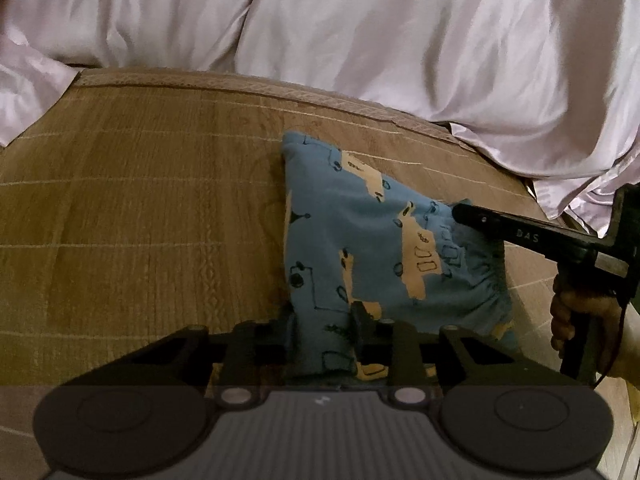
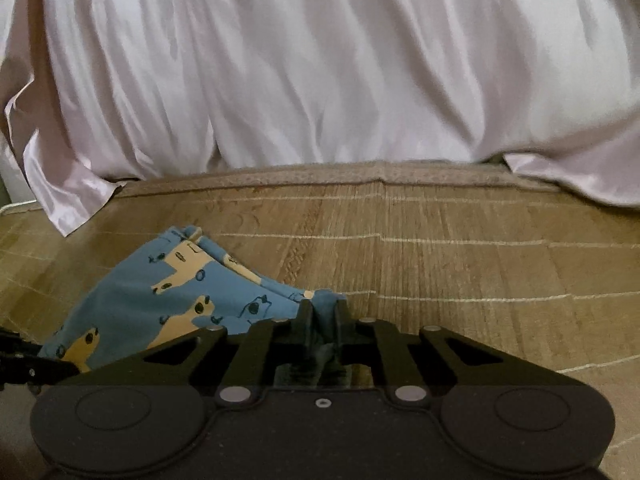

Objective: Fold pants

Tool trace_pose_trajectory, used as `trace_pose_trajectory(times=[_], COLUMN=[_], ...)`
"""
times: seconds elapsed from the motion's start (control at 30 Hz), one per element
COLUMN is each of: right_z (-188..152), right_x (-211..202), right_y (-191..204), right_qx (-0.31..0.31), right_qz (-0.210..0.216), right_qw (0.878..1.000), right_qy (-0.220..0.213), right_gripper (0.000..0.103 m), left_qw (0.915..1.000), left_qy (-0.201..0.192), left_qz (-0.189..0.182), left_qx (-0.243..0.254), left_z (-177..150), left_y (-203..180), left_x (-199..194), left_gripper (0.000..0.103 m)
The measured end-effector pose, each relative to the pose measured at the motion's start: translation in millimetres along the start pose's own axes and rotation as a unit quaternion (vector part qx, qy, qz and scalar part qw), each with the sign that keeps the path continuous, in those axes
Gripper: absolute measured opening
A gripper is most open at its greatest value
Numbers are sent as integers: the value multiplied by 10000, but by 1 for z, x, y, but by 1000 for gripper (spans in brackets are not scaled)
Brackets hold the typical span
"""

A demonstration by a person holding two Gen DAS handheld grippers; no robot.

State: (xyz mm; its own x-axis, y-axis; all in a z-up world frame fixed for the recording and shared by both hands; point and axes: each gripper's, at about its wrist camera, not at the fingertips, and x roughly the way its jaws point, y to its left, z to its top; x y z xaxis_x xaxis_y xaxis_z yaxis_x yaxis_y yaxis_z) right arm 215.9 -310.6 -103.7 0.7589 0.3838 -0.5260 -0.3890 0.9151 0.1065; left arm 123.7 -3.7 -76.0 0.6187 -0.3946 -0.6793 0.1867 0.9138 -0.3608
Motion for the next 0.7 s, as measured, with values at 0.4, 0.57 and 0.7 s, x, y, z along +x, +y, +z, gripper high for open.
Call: trace_pose_trajectory(times=[0.4, 0.57, 0.7], right_z=[18, 42, 83], right_x=[-29, -33, -24], right_y=[23, 21, 12], right_qx=[-517, -703, -859], right_qz=[-37, 44, 84], right_qw=[9980, 9957, 9933], right_qy=[-375, -604, -769], right_gripper=[9, 9, 9], left_qw=[9992, 9974, 9968], left_qy=[-274, -552, -665], left_qz=[211, 353, 419], left_qx=[181, 292, 136], left_z=[-3, 8, 36], left_y=[-13, -29, -38], left_x=[-7, -11, 1], left_gripper=[18, 18, 18])
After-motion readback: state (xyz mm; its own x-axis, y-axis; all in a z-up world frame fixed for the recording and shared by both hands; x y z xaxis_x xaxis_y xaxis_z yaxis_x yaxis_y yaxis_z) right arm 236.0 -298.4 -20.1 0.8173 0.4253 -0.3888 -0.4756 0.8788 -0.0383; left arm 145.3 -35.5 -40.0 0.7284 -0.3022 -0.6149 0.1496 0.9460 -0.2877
